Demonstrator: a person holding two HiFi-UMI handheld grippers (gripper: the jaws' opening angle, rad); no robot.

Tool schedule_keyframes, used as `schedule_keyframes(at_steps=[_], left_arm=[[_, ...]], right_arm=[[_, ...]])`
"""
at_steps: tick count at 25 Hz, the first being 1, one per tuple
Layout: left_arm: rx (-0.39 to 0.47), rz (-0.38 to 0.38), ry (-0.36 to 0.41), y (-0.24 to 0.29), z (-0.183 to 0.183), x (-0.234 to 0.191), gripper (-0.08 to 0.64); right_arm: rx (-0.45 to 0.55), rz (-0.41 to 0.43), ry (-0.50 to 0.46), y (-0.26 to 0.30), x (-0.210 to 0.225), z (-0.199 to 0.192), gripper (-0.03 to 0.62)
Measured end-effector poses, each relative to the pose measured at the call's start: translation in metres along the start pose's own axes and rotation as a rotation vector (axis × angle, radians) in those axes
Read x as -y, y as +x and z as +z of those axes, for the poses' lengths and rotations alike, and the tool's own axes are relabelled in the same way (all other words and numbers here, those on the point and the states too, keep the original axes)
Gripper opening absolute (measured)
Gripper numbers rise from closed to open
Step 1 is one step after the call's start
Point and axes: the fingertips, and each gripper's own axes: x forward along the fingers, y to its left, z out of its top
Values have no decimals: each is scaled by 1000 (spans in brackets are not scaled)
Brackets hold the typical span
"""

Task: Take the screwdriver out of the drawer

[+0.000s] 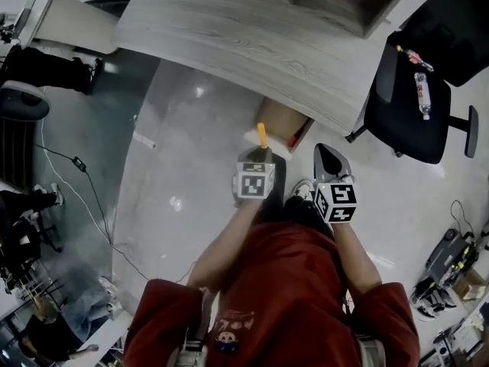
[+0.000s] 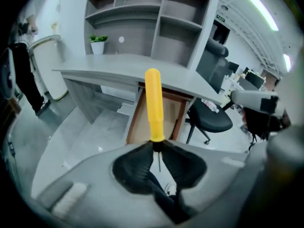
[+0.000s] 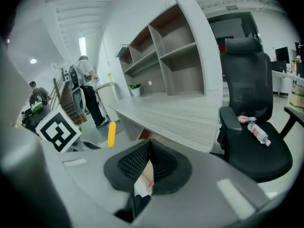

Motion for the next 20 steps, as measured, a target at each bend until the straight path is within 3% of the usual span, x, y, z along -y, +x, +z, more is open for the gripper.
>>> schedule_keyframes(at_steps=[12,20], left_arm=[[307,40,10,-111,32,47,54],[432,77,145,-149,36,64,54]], right_arm=[[70,-8,-11,-82,-4,14,1],[108,-57,-51,-110,-3,20,0]])
